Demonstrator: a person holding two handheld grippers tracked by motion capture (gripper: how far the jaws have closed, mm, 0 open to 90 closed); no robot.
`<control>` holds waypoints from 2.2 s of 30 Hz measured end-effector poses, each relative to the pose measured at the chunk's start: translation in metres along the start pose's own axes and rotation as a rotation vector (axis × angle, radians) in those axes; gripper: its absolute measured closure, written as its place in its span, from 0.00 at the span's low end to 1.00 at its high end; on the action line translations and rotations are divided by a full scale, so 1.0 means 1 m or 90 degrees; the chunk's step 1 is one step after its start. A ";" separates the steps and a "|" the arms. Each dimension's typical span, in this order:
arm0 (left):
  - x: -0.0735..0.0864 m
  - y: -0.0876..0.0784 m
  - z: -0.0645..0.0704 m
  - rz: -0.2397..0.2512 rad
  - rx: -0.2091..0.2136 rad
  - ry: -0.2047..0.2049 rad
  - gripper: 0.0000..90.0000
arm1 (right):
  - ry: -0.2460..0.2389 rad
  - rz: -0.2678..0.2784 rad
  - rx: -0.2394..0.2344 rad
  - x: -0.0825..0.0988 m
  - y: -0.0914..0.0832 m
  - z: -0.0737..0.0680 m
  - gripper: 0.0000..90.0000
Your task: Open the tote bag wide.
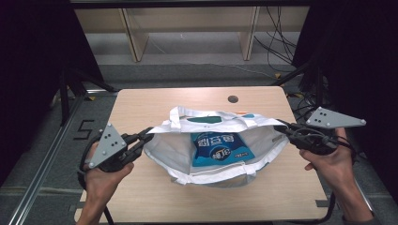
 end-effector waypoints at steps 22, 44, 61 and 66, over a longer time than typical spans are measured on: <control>-0.023 0.040 -0.044 0.073 0.002 -0.082 0.97 | -0.018 0.021 0.051 -0.035 0.006 0.024 0.98; 0.056 0.074 -0.051 -0.056 -0.009 -0.084 0.97 | -0.057 -0.030 0.091 -0.009 0.064 0.023 0.98; 0.123 0.118 -0.054 -0.153 0.018 -0.152 0.94 | -0.026 -0.082 0.103 0.022 0.119 0.029 0.97; 0.122 0.120 -0.054 -0.150 0.021 -0.157 0.95 | -0.007 -0.088 0.094 0.019 0.118 0.031 0.90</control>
Point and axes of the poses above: each handheld gripper's, and its own axes: y roughly forward along the jaws, x roughly out of its underside, z roughly to its right, the point moved 2 cm from there along y, roughly forward along the jaws, and after that the axes turned 8 degrees about x, right-handed, at the moved point
